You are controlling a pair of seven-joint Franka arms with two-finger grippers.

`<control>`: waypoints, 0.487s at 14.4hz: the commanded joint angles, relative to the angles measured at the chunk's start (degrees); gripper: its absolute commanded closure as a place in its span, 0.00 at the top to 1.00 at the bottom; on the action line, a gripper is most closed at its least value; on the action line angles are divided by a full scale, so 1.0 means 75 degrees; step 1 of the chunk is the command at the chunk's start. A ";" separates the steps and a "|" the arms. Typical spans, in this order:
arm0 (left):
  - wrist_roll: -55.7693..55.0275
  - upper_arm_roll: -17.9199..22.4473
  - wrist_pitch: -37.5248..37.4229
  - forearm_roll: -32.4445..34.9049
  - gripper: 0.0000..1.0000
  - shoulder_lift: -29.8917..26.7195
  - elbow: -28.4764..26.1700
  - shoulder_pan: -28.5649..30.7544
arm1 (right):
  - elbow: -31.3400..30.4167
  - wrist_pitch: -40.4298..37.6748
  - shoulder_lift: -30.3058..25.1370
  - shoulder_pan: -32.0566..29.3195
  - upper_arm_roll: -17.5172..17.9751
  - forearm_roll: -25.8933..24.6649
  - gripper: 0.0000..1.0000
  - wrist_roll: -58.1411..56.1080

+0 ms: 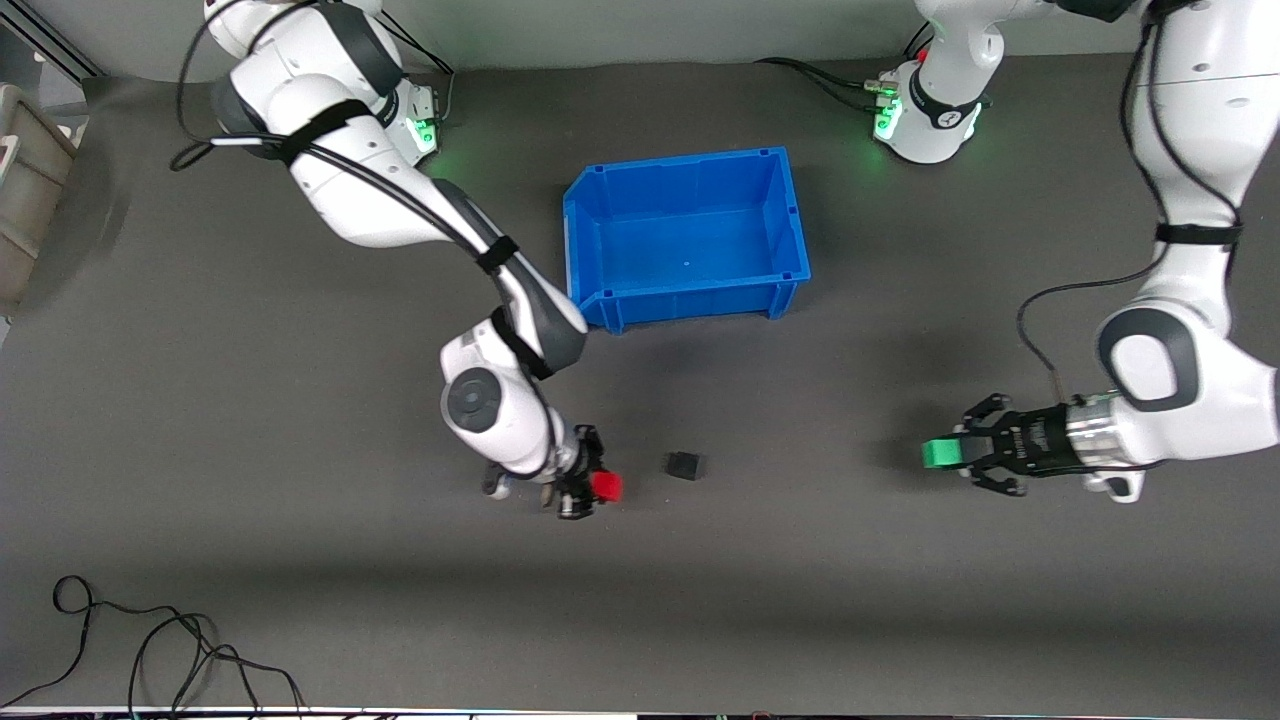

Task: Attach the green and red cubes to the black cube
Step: 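Carry the red and green cubes toward the black cube with both grippers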

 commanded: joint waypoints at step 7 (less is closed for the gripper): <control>-0.1614 0.0084 0.1213 -0.0075 0.06 0.1228 0.1380 -0.2107 | 0.0845 -0.0063 0.0699 0.0888 -0.0121 0.0051 0.20 0.0357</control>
